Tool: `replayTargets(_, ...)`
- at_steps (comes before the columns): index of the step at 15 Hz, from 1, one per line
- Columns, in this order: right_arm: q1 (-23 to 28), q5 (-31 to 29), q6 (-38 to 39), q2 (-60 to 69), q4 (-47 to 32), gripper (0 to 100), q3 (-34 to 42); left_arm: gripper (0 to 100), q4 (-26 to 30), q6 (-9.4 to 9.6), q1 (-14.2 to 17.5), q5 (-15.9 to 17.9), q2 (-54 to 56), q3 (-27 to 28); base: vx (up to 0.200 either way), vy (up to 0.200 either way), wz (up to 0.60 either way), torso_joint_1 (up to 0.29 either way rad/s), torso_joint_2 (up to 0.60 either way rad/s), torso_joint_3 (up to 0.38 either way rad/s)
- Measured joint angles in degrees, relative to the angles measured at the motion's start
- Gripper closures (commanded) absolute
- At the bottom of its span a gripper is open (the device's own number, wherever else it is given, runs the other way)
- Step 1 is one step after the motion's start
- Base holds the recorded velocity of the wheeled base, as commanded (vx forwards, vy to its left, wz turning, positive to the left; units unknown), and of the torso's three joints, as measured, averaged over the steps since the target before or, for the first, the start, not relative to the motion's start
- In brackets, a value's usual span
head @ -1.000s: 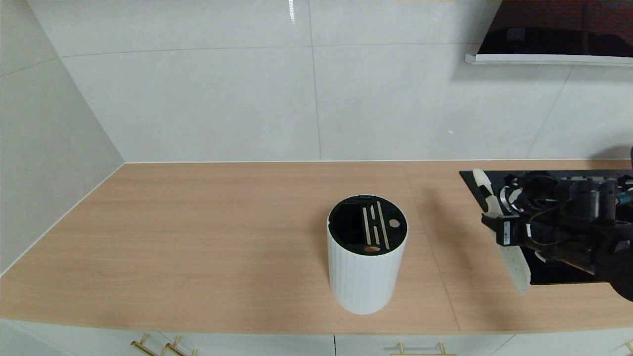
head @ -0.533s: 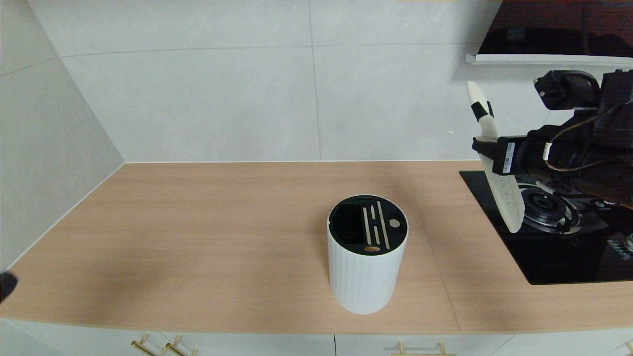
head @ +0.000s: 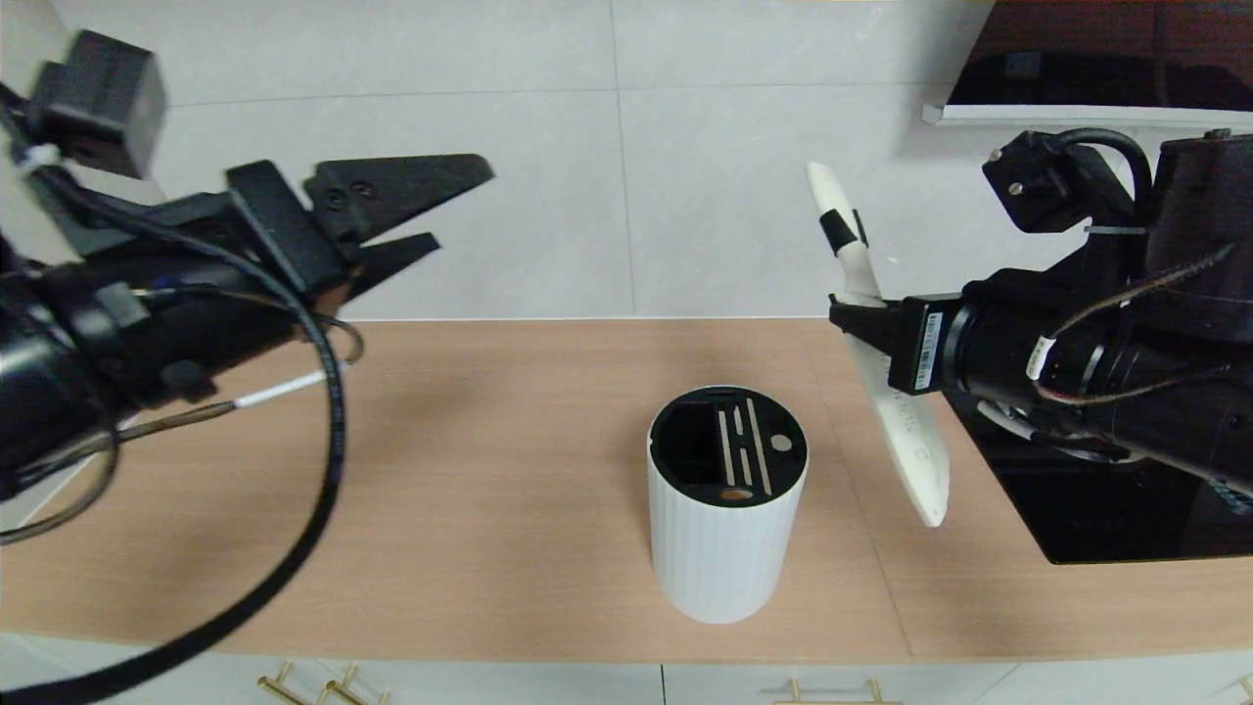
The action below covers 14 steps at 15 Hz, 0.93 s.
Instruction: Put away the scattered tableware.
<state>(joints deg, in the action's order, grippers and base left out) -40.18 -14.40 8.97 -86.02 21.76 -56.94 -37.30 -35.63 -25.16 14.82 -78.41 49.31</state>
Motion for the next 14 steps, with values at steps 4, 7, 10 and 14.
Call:
replayTargets(4, -7.5, -0.8, 1.6, 0.0, 0.0, 100, 1.2, 0, -3.2, -3.5, -7.8, 2.0, -8.8, -0.3, 0.0, 0.0, 0.0, 0.0, 0.0, 0.0)
replayTargets(7, -10.5, -0.8, 1.8, 0.0, 0.0, 100, 1.9, 0, -10.2, -3.58, -11.6, 0.8, -12.9, -0.3, 0.0, 0.0, 0.0, 0.0, 0.0, 0.0)
replayTargets(10, -13.2, -1.8, 1.9, -0.8, 0.0, 100, 2.8, 0, -11.1, -3.5, -15.2, -1.4, -15.3, -0.3, 0.0, 0.0, 0.0, 0.0, 0.0, 0.0)
replayTargets(14, -15.1, -2.8, 1.8, -2.4, 0.0, 100, 3.2, 0, -12.6, -3.04, -17.8, -4.7, -17.7, -0.1, 0.0, 0.0, 0.0, 0.0, 0.0, 0.0)
